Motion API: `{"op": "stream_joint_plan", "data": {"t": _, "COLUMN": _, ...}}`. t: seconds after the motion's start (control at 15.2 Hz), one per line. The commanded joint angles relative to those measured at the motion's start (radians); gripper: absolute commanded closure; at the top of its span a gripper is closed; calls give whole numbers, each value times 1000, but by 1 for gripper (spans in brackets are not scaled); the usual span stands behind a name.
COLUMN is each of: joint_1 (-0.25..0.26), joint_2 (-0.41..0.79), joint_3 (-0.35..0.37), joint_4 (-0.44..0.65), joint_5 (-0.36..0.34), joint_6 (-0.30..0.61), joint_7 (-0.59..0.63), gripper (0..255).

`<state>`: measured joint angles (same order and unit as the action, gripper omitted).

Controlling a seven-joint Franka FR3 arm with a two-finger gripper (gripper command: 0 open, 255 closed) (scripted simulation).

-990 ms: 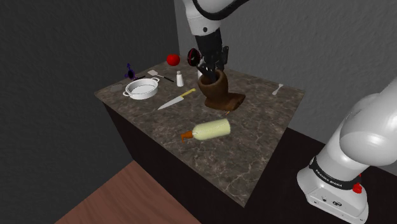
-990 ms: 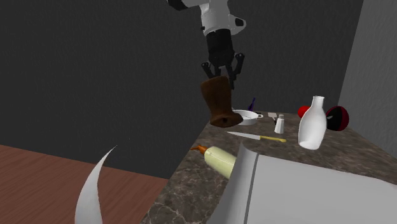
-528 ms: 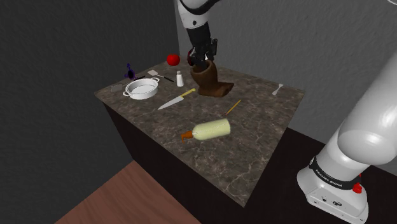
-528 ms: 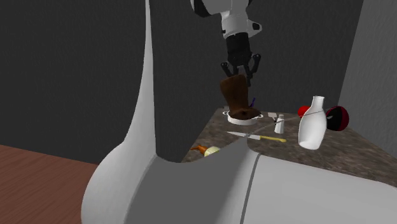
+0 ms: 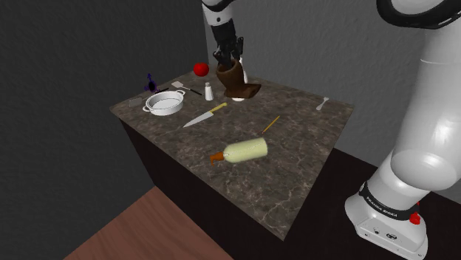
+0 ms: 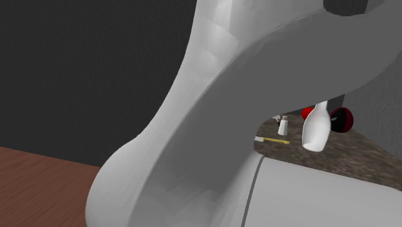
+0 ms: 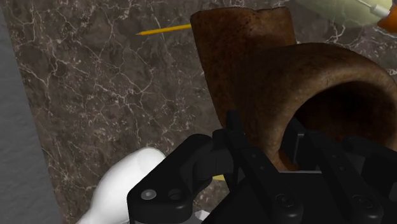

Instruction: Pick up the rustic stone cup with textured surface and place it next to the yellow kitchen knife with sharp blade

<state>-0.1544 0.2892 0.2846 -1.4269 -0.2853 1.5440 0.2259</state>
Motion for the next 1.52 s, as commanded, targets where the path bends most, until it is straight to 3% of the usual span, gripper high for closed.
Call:
{"op": "stream_joint_plan", "data": {"t": 0.0, "joint_1": -2, "joint_2": 28, "joint_3": -5, "joint_4": 27, "joint_5": -8, "joint_6": 2, "joint_7": -8, "gripper": 255}}
{"op": "stream_joint_plan", "data": {"t": 1.45, "joint_1": -17, "joint_2": 57, "joint_3": -13, "joint_4": -226, "joint_5": -27, "joint_6": 277, "joint_7": 54, "gripper": 255}}
